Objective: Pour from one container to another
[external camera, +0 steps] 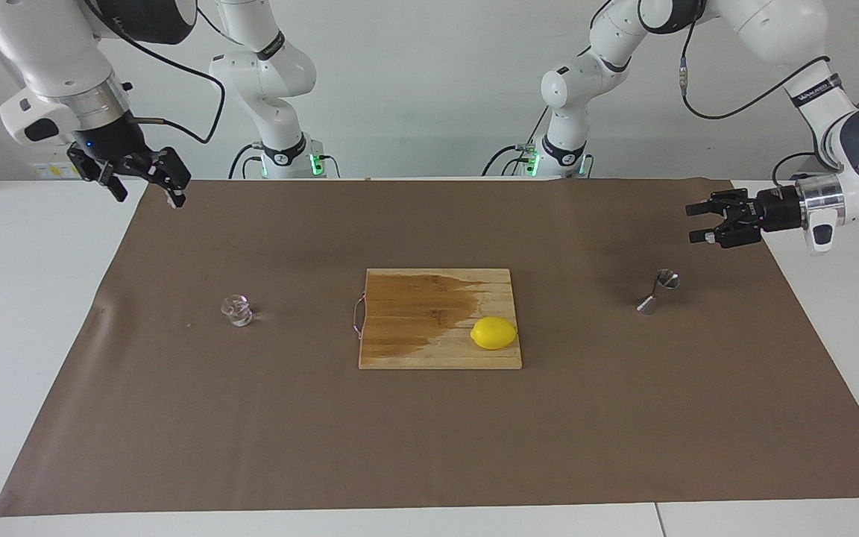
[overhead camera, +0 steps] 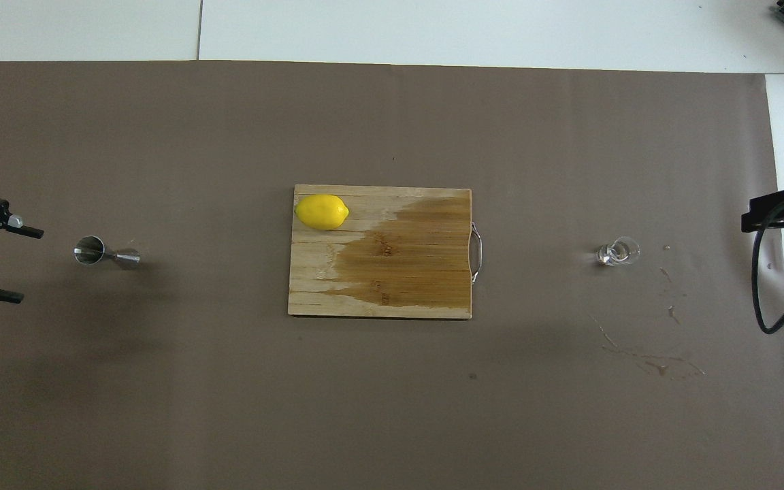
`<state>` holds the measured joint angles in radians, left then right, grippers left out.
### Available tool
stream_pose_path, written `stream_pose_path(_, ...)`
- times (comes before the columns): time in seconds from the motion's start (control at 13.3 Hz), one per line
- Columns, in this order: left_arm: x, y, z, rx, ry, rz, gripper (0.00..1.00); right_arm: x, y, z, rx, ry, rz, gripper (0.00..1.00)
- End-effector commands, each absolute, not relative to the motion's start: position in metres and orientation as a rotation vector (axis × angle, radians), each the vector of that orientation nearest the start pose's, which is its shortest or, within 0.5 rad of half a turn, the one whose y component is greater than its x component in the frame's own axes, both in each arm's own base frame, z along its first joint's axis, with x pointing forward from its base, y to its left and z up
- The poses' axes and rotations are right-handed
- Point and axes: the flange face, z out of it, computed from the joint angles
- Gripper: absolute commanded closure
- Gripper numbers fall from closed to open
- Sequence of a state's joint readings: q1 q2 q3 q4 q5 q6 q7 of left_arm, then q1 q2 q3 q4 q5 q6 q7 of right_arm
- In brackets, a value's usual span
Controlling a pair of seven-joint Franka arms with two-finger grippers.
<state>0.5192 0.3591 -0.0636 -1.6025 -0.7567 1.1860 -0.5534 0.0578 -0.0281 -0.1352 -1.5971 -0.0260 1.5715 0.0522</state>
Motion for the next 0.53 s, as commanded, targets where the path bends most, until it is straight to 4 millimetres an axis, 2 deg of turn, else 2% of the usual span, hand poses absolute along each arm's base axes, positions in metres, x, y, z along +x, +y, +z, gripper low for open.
stream_pose_path(0.0, 0.559, 0.196, 0.406, 1.77, 1.078, -1.032, 0.0, 0.536, -0.049, 0.628, -3.17, 0.19, 0.002, 0.0)
stream_pose_path(0.15, 0.562, 0.198, 0.393, 1.682, 1.104, -1.084, 0.0, 0.536, -0.048, 0.628, -3.171, 0.187, 0.002, 0.0)
stream_pose_path(0.38, 0.57, 0.19, 0.39, 1.556, 1.149, -1.142, 0.0, 0.536, -0.049, 0.628, -3.169, 0.187, -0.001, 0.0)
stream_pose_path(0.45, 0.573, 0.189, 0.379, 1.528, 1.141, -1.158, 0.0, 0.536, -0.049, 0.628, -3.169, 0.19, 0.002, 0.0)
